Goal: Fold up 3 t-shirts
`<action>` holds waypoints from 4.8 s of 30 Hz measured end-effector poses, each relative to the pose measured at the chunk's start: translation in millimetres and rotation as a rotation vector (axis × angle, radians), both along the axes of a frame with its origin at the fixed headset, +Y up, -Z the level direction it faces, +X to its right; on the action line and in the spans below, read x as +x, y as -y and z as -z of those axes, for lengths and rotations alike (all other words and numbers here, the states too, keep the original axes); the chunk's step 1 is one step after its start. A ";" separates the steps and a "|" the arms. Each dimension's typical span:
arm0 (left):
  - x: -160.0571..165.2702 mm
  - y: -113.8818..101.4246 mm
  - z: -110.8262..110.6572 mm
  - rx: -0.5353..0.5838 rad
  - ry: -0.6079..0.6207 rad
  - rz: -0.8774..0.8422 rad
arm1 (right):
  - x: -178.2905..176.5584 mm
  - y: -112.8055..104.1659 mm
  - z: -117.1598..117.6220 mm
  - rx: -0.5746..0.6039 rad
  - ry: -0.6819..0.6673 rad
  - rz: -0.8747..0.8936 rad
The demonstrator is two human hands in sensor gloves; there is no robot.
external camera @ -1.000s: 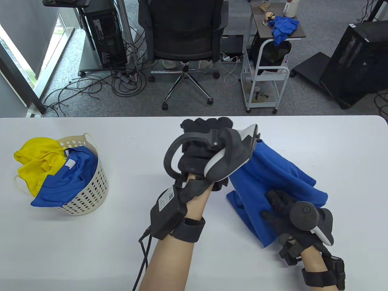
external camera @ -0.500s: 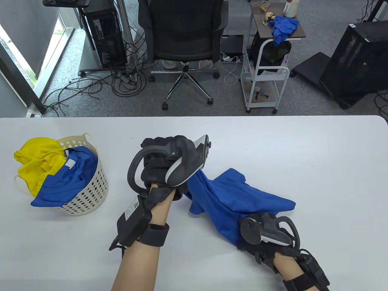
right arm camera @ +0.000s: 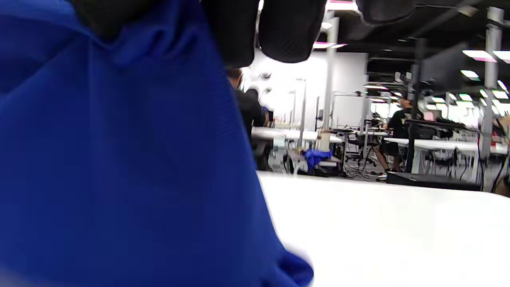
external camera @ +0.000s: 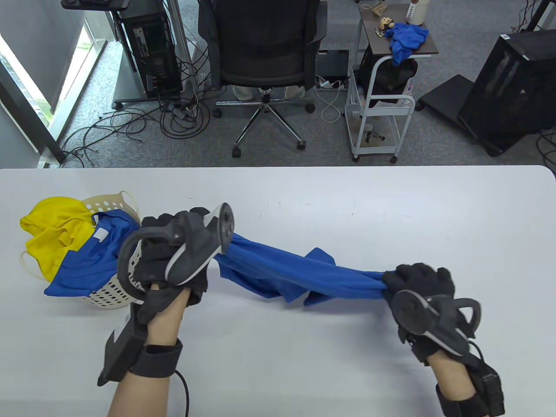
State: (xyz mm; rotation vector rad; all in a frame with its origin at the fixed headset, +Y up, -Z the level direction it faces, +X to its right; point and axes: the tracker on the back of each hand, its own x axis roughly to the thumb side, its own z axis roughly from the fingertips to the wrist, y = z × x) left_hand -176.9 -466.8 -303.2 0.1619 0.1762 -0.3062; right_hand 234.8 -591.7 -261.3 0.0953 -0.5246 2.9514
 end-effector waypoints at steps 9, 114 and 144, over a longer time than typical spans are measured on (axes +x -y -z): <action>-19.9 51.6 8.0 -0.267 0.013 -0.148 | -9.9 -8.6 42.1 -0.291 0.091 -0.251; -89.5 230.7 18.3 0.005 -0.023 -0.234 | 60.0 112.8 35.8 -0.159 0.265 -0.156; -88.9 225.6 26.7 -0.001 -0.057 -0.148 | 71.4 95.9 100.4 -0.644 0.161 -0.180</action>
